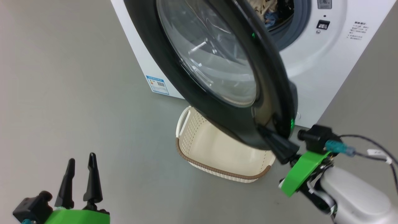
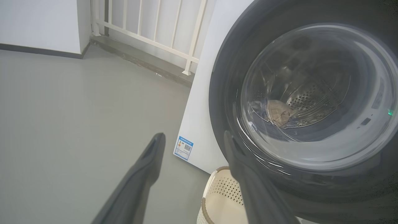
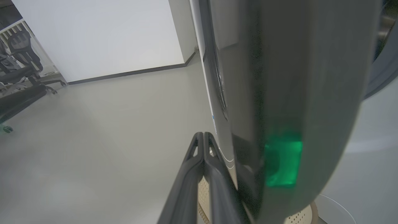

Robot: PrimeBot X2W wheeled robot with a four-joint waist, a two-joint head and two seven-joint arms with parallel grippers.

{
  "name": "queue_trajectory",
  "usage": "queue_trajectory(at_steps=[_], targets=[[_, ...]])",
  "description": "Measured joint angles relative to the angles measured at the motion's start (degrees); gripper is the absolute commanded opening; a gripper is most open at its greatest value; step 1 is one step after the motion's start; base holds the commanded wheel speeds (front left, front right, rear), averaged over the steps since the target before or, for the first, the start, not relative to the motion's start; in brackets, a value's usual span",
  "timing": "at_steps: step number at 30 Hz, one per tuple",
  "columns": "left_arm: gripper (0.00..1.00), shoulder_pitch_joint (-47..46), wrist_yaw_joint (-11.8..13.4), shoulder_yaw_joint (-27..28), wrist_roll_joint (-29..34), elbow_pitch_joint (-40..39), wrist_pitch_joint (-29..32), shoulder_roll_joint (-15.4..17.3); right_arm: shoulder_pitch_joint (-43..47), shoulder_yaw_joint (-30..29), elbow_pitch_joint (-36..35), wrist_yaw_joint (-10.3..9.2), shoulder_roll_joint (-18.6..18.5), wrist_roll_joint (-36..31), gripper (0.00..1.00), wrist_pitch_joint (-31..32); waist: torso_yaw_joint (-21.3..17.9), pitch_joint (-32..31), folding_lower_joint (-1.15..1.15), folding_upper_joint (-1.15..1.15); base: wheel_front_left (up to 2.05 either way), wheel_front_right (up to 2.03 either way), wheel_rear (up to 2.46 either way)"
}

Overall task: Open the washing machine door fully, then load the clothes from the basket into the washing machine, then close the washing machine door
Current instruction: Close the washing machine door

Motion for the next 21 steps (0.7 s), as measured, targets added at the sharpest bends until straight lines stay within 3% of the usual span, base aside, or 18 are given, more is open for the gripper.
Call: queue_trajectory(at_steps=[21], targets=[[1.00,-6.5,0.0,-0.9,-0.9,-1.0,0.0,0.0,-14.7,-6.4,4.4,0.02,-6.3,-0.1,0.00,0.0,-0.3,9.9,0.01,0.00,0.00,0.00,0.00]])
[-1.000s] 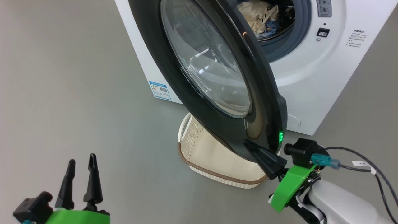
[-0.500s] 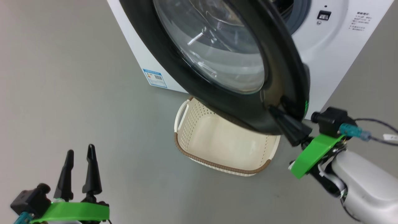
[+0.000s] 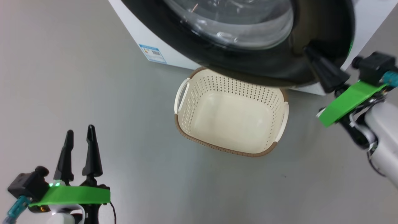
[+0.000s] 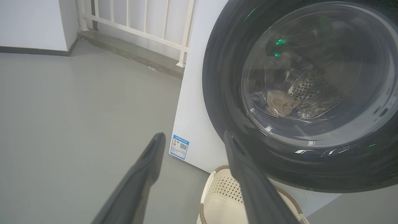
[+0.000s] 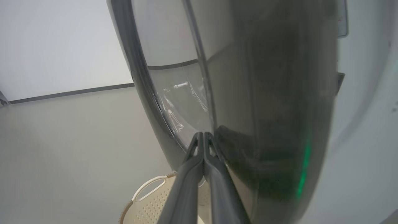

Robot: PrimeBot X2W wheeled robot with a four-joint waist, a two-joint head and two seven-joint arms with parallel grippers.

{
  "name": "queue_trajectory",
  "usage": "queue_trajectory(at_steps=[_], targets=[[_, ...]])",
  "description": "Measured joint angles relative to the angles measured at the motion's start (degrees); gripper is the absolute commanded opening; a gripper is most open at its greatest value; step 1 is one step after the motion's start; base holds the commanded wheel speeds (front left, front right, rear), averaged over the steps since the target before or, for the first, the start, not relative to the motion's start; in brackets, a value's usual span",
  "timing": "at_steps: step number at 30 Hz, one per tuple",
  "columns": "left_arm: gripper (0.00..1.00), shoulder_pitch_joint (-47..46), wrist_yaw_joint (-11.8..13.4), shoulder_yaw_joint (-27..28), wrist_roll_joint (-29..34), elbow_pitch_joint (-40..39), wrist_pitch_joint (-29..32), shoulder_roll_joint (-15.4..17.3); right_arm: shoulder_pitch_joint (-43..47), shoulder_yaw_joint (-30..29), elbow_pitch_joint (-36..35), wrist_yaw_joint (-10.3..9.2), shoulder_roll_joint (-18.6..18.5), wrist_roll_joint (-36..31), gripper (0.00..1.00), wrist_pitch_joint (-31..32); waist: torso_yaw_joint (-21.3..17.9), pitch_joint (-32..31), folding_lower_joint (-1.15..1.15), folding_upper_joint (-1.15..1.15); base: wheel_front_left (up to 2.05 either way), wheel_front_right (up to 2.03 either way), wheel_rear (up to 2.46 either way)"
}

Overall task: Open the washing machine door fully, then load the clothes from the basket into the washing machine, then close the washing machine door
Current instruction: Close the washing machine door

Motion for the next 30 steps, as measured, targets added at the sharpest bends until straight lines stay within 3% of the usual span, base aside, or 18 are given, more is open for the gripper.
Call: queue_trajectory(at_steps=[16,30], targets=[[1.00,-2.9,0.0,-1.8,-0.4,-0.2,0.0,-0.3,-12.9,-2.4,5.7,0.05,-3.0,-0.5,0.00,0.1,1.9,6.5,0.00,0.00,0.00,0.00,0.00],[1.00,-2.9,0.0,-2.4,-0.5,-0.1,0.0,0.1,-13.1,-3.9,7.1,0.48,-1.5,-1.3,0.00,0.1,1.5,5.0,-0.01,0.00,0.00,0.00,0.00]])
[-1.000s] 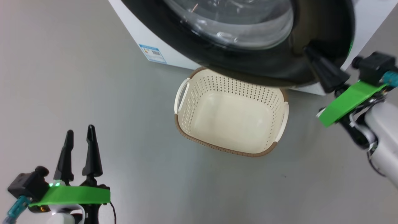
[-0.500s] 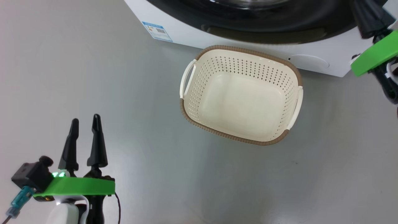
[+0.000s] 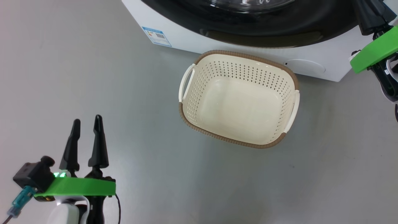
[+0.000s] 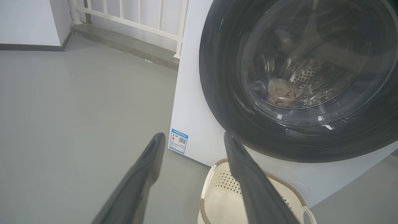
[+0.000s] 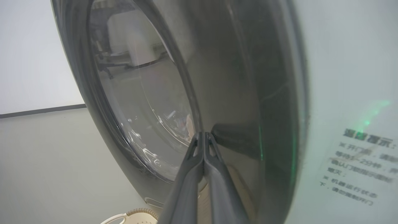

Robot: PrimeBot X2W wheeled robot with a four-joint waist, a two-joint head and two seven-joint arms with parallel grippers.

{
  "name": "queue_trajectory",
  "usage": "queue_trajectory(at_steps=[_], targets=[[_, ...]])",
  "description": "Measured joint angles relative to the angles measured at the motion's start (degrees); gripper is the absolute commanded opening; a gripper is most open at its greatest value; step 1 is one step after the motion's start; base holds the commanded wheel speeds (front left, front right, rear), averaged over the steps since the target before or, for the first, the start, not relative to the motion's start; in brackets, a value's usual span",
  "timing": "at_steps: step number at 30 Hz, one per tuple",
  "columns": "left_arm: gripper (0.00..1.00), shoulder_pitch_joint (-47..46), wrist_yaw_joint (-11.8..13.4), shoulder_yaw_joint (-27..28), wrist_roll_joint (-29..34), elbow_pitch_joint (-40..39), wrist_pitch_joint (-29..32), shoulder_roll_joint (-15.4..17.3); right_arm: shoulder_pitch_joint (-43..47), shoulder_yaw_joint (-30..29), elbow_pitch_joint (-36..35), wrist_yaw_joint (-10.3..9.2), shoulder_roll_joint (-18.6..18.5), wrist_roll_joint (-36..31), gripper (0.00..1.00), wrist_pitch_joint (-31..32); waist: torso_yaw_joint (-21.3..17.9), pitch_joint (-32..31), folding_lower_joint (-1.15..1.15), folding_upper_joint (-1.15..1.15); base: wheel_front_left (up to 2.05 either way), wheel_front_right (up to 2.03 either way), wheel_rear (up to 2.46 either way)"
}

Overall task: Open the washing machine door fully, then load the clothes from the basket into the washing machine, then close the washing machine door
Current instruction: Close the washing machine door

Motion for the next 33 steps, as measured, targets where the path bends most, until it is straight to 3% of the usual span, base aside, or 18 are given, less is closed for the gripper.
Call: queue_trajectory(at_steps=[5,6,7,8,19,33], targets=[[1.00,0.1,0.0,-0.3,0.0,0.4,0.0,0.6,1.0,-0.4,-0.5,-0.08,0.2,0.0,0.00,-0.1,-0.8,-1.3,0.00,0.00,0.00,0.00,0.00],[1.00,0.1,0.0,-0.4,0.0,0.4,0.0,0.7,1.5,-0.6,-1.1,-0.11,0.2,0.0,0.15,-0.1,-0.9,-1.6,0.00,0.00,0.00,0.00,0.00],[1.00,0.1,0.0,-0.4,0.0,0.4,0.0,0.8,1.9,-0.9,-1.7,-0.23,0.2,0.0,0.49,-0.1,-1.1,-1.9,0.00,0.00,0.00,0.00,0.00],[1.00,0.2,0.0,-0.5,0.0,0.5,0.0,0.9,2.4,-1.3,-2.5,-0.27,0.3,0.0,1.00,-0.1,-1.3,-2.3,0.00,0.00,0.00,0.00,0.00],[1.00,1.8,0.0,-1.4,0.1,1.3,0.0,2.8,9.1,-6.3,-14.7,-0.35,2.9,-3.4,1.00,-0.2,-5.0,-6.1,-0.01,0.00,0.00,0.00,0.00],[1.00,3.6,0.0,-0.7,0.2,1.5,0.0,4.6,23.1,-15.0,-24.8,-0.35,6.1,-6.2,1.00,-0.2,-14.4,-11.7,-0.01,0.00,0.00,0.00,0.00]])
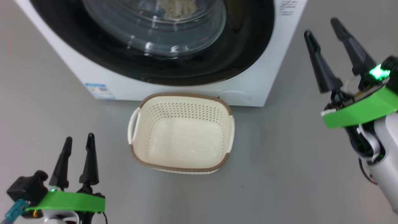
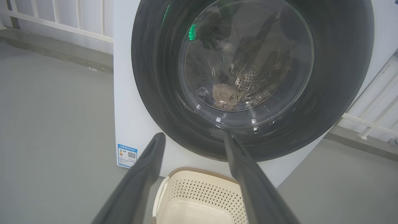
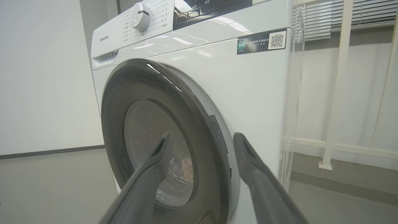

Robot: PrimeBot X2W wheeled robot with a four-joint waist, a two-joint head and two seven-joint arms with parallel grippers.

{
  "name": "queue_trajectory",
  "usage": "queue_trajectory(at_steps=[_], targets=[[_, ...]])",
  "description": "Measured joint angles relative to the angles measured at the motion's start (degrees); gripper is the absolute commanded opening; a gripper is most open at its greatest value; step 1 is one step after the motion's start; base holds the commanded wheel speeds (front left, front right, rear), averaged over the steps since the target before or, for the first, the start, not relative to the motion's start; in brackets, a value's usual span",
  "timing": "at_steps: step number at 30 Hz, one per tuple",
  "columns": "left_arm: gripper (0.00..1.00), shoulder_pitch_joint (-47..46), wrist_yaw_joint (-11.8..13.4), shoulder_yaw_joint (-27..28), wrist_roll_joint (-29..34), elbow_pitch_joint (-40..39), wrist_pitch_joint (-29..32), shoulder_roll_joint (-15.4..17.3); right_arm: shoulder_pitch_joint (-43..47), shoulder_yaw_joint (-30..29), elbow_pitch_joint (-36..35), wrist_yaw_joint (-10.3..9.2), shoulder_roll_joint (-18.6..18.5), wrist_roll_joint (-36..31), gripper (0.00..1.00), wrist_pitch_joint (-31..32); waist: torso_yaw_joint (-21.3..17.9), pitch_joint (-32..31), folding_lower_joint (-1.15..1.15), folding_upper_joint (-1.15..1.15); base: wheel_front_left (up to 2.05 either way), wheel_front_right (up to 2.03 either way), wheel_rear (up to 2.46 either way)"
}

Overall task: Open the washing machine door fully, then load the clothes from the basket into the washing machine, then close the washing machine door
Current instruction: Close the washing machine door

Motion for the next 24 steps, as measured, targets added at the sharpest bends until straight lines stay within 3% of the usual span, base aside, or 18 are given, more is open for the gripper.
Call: queue_trajectory(at_steps=[13,24], targets=[[1.00,2.9,0.0,2.1,0.9,-0.6,0.0,0.4,11.6,-4.2,-3.3,0.00,2.3,0.0,1.00,0.0,-7.7,-5.1,0.00,0.00,0.00,0.00,0.00],[1.00,4.2,0.0,2.3,0.8,-2.2,0.0,0.4,21.1,-7.5,-2.7,0.00,4.2,0.1,1.00,0.0,-10.2,-8.2,0.00,0.00,0.00,0.00,0.00]])
